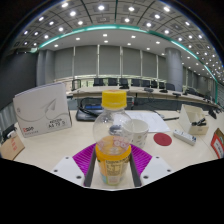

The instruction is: Pour water

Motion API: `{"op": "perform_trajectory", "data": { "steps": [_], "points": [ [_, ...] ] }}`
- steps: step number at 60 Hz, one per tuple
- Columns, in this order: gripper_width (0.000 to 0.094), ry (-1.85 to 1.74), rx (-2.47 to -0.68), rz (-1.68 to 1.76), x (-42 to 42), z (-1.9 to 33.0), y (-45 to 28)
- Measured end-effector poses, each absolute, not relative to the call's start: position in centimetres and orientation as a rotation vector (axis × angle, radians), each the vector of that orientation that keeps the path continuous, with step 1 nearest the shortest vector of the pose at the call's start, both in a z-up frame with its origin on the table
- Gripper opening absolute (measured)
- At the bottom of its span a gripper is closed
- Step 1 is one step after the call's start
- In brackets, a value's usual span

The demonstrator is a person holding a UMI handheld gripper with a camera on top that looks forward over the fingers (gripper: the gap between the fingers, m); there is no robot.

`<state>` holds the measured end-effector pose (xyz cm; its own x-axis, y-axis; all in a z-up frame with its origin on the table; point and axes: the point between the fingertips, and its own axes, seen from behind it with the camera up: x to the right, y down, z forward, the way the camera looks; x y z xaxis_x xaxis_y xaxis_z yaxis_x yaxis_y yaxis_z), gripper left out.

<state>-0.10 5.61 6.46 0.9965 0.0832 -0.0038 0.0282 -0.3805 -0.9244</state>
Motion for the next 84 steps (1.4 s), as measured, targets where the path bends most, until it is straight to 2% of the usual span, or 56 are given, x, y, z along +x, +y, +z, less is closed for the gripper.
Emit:
{"op": "perform_trajectory", "data": {
  "steps": [1,11,17,23,35,46,52,53,68,71,72,73,77,84],
  "points": [
    [0.0533,-0.069,-1.947,0.043,0.1,6.6,5.8],
    [0.0425,-0.036,-1.923,0.049,-0.1,7.2,6.5],
    [0.0405,-0.040,-1.926,0.097,-1.9,8.6,7.0],
    [0.0405,-0.012,-1.896,0.227,-4.9,12.1,7.7],
    [0.0402,0.345,-1.761,0.831,-10.8,21.2,10.9],
    [0.0403,0.813,-1.487,1.406,-9.3,25.2,15.6],
    [0.0403,1.033,-1.329,1.614,-7.2,25.8,16.5],
    [0.0404,1.067,-1.306,1.632,-7.3,24.7,18.0],
    [0.0404,1.456,-1.000,1.907,-4.4,19.7,20.7],
    [0.0402,1.485,-1.001,1.912,-4.9,18.8,21.4],
    [0.0402,1.493,-1.000,1.925,-4.1,19.6,18.8],
    [0.0403,1.493,-1.016,1.911,-4.3,18.9,20.8],
    [0.0401,1.475,-1.056,1.903,-4.8,18.6,20.9],
    [0.0400,1.372,-1.202,1.832,-6.2,19.0,21.0]
  ]
}}
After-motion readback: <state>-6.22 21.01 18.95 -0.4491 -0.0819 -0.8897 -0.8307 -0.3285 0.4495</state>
